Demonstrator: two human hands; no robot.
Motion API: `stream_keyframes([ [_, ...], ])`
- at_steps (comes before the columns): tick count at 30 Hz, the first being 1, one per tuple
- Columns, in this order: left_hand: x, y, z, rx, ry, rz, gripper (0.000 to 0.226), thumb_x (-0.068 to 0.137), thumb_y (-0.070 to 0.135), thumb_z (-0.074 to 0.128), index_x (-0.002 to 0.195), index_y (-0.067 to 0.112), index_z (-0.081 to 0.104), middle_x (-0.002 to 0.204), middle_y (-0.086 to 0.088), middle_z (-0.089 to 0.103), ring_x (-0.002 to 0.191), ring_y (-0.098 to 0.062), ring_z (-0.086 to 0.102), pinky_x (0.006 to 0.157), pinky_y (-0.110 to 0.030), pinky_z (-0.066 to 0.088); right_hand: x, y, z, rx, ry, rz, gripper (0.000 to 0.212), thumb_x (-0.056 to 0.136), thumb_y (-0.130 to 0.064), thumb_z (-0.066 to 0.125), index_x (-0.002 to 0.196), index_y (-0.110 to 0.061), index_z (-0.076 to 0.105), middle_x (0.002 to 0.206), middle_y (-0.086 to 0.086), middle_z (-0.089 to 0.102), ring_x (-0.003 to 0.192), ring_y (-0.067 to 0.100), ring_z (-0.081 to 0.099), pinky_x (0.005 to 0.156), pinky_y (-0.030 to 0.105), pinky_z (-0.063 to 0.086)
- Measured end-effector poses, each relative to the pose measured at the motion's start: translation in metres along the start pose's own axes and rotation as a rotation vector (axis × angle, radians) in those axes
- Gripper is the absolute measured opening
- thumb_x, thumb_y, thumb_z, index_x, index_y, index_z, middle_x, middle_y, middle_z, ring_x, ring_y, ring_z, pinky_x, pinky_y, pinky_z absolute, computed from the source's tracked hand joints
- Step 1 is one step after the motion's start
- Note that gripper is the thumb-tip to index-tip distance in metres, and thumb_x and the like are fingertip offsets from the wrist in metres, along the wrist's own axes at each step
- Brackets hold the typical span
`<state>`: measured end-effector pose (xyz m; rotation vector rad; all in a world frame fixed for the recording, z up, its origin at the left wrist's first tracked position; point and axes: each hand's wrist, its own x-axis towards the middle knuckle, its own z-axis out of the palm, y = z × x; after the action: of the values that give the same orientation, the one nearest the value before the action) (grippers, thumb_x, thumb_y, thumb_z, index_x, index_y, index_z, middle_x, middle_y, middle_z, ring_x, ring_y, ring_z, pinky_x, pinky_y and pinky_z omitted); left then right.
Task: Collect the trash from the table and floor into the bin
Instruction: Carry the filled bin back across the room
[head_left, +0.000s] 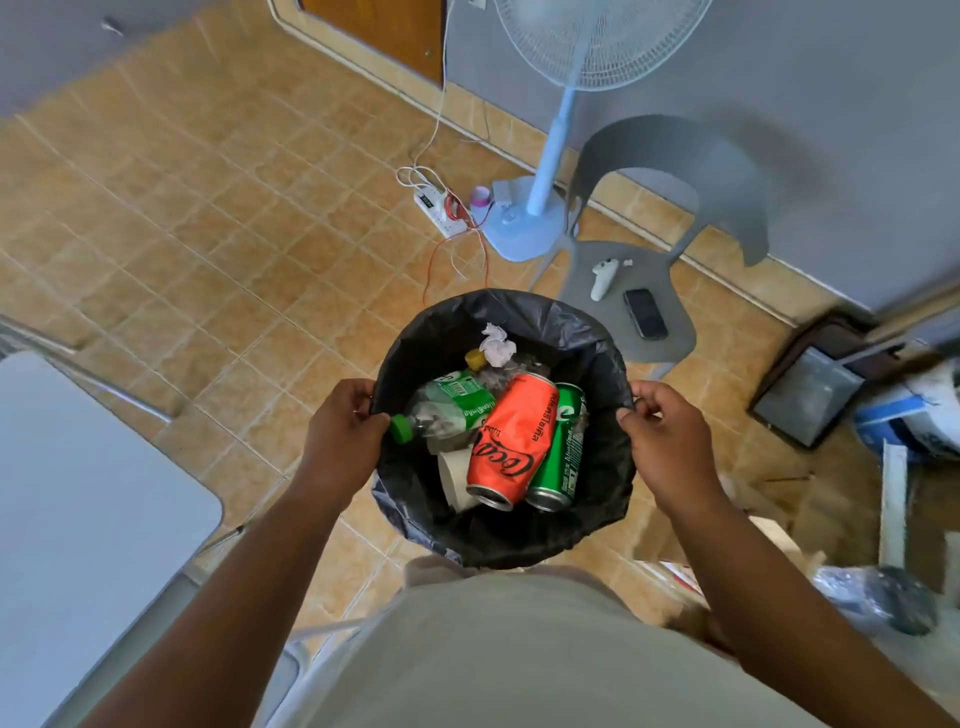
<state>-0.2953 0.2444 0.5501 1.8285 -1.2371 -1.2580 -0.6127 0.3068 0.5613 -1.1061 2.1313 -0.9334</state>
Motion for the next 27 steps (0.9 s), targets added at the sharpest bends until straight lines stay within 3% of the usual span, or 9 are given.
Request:
stream_keyframes([
  [2,0.02,0.004,-0.015,-0.022,0.035,-0.017,0.029,0.082,0.002,0.059,0.097,0.027,0.059,0.088,-0.002,0.06,0.081,-0.031,0.063,0.067,-0.046,0.053,0.021,-0.02,0.018,-0.021,-0.033,-0.042,0.022,0.086,-0.011,0.065,0.102,-0.026,0.065,0.077,-0.006,0.059,0.067,0.0,0.055,0.061,0.012,0.039],
  [6,0.055,0.004,-0.044,-0.065,0.128,-0.064,0.029,0.082,0.003,0.06,0.096,0.029,0.058,0.085,0.005,0.06,0.081,-0.028,0.064,0.063,-0.039,0.05,0.067,-0.059,0.057,-0.057,-0.147,-0.114,0.022,0.088,-0.01,0.065,0.106,-0.023,0.064,0.079,-0.005,0.059,0.073,0.012,0.057,0.066,0.023,0.044],
  [9,0.072,-0.004,-0.064,-0.081,0.213,-0.117,0.029,0.081,0.004,0.06,0.09,0.031,0.057,0.087,0.006,0.06,0.083,-0.029,0.063,0.069,-0.048,0.054,0.098,-0.087,0.094,-0.092,-0.252,-0.149,0.027,0.089,-0.012,0.065,0.115,-0.021,0.063,0.083,-0.003,0.06,0.075,0.018,0.06,0.069,0.03,0.048],
  [15,0.101,-0.027,-0.092,-0.151,0.357,-0.264,0.029,0.082,0.002,0.059,0.091,0.03,0.057,0.091,0.002,0.063,0.082,-0.028,0.065,0.07,-0.045,0.054,0.155,-0.135,0.176,-0.196,-0.447,-0.287,0.027,0.088,-0.009,0.066,0.114,-0.017,0.064,0.082,-0.001,0.061,0.073,0.013,0.058,0.066,0.024,0.042],
  [20,0.125,-0.042,-0.108,-0.204,0.538,-0.398,0.03,0.083,0.001,0.061,0.099,0.026,0.059,0.095,0.001,0.065,0.083,-0.029,0.066,0.074,-0.047,0.055,0.199,-0.175,0.248,-0.265,-0.66,-0.386,0.028,0.088,-0.006,0.067,0.115,-0.012,0.062,0.082,0.001,0.06,0.075,0.017,0.058,0.069,0.027,0.039],
  [27,0.153,-0.06,-0.117,-0.297,0.737,-0.546,0.046,0.082,-0.001,0.062,0.087,0.045,0.057,0.092,0.0,0.064,0.081,-0.028,0.065,0.063,-0.041,0.054,0.242,-0.214,0.338,-0.312,-0.859,-0.48,0.027,0.088,-0.008,0.067,0.113,-0.014,0.061,0.081,-0.003,0.06,0.073,0.01,0.058,0.066,0.021,0.042],
])
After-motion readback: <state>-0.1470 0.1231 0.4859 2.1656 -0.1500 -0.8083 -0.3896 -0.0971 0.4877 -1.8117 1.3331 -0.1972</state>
